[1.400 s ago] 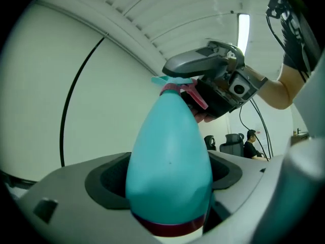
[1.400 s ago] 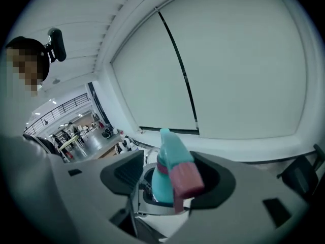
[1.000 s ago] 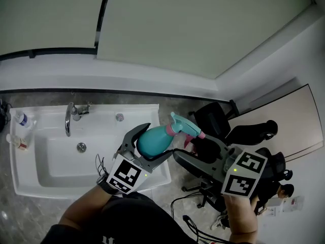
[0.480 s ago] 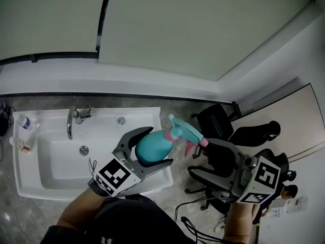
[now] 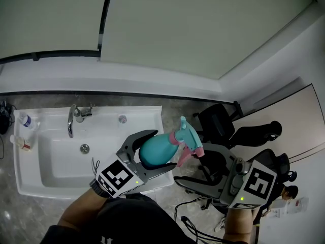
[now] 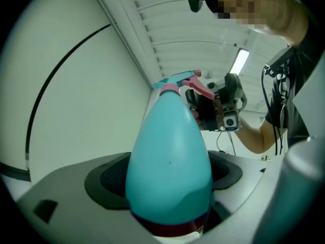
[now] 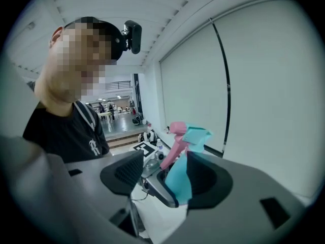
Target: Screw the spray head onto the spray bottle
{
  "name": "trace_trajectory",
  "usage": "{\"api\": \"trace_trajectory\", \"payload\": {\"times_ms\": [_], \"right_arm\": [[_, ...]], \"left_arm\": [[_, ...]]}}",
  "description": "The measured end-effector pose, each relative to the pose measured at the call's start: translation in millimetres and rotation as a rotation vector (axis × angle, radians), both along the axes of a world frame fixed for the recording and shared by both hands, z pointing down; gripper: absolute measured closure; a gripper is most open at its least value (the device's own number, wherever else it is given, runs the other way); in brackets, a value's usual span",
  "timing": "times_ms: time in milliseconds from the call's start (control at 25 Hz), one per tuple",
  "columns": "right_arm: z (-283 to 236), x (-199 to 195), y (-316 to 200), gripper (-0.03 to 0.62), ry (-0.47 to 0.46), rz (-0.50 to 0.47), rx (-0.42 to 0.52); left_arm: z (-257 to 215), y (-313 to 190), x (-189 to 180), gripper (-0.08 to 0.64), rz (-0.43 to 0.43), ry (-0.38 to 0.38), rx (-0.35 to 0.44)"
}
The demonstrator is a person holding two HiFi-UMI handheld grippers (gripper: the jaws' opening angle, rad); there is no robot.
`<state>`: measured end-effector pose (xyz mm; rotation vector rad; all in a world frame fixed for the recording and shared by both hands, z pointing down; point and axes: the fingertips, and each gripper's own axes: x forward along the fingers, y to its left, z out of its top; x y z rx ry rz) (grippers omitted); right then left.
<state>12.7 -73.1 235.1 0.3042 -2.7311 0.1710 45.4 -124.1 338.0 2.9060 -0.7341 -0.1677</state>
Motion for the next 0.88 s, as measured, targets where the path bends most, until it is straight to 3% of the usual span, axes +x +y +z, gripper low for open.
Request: {"api": "trace_trajectory", "payload": {"times_ms": [200, 320, 400, 560, 880], "right_arm": [[-36, 40, 17, 0.328, 0.01, -0.192, 0.222], [-49, 48, 16, 0.328, 0.14, -0.33, 0.396], [-47, 37, 17, 0.328, 0.223, -0.43, 0.45], [-38, 25, 19, 0.328, 0.278, -0.552, 0.447], [-43, 18, 39, 0.328, 0.041, -0.776, 0.221]], "left_arm": [[-13, 25, 6, 0.132, 0.187, 0.072, -0.005], [-20, 43, 12, 0.132, 0.316, 0.1, -0.002], [-23, 51, 15, 0.13, 0.371, 0.122, -0.006], [-30, 73, 27, 0.132, 0.475, 0.108, -0.002], [-48, 103, 43, 0.132, 0.643, 0.111, -0.003]]}}
